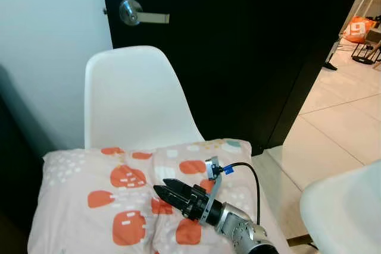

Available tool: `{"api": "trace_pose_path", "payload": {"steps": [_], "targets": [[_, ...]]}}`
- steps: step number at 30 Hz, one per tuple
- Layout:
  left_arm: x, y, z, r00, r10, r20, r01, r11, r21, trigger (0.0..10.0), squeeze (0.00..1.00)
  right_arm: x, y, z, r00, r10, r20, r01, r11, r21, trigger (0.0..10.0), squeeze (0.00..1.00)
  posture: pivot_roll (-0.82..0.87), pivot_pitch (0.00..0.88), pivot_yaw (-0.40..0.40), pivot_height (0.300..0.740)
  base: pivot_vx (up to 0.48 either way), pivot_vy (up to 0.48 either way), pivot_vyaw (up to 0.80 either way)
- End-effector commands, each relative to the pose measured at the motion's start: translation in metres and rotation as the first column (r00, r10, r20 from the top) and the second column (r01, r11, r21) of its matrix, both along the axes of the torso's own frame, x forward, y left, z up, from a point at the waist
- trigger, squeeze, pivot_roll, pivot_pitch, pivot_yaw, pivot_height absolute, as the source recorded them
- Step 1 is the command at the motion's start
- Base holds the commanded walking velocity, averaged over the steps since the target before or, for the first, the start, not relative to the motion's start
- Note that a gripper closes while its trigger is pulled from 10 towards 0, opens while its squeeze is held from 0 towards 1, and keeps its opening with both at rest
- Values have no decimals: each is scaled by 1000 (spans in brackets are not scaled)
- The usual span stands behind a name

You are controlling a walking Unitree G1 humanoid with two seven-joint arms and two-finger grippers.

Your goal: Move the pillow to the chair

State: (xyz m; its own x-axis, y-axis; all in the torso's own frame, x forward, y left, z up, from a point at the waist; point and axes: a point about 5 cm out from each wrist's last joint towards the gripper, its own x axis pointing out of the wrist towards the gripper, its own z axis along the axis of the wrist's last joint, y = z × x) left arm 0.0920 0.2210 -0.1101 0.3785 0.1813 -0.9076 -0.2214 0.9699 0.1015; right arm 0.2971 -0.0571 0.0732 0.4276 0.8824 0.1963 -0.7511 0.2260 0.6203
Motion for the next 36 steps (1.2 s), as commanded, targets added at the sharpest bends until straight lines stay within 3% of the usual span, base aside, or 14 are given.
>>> {"api": "trace_pose_path", "payload": {"steps": [1, 10, 28, 33, 36], "targets": [[-1, -9, -2, 1000, -24, -5, 24, 999, -28, 10000, 0, -1, -1, -1, 1000, -5, -4, 5, 1000, 2, 10000, 0, 129, 91, -78, 636, -334, 0, 0], [-1, -10, -2, 1000, -23, -6, 22, 999, -31, 10000, 0, -2, -1, -2, 1000, -9, -2, 9, 1000, -9, 10000, 0, 127, 92, -78, 671, -323, 0, 0], [0, -11, -2, 999, -35, -5, 35, 999, -20, 10000, 0, -2, -1, -2, 1000, 8, 7, -7, 999, -34, 10000, 0, 121, 89, -87, 731, 0, 0, 0], [1, -12, -2, 999, -42, -3, 42, 999, -18, 10000, 0, -1, -4, -11, 999, -24, -24, 22, 996, -86, 10000, 0, 121, 86, -88, 740, 0, 0, 0], [3, -12, -2, 999, -47, 0, 47, 999, -17, 10000, 0, -5, -10, -29, 994, -78, -71, 62, 977, -203, 10000, 0, 120, 83, -91, 740, 0, 0, 0]]}}
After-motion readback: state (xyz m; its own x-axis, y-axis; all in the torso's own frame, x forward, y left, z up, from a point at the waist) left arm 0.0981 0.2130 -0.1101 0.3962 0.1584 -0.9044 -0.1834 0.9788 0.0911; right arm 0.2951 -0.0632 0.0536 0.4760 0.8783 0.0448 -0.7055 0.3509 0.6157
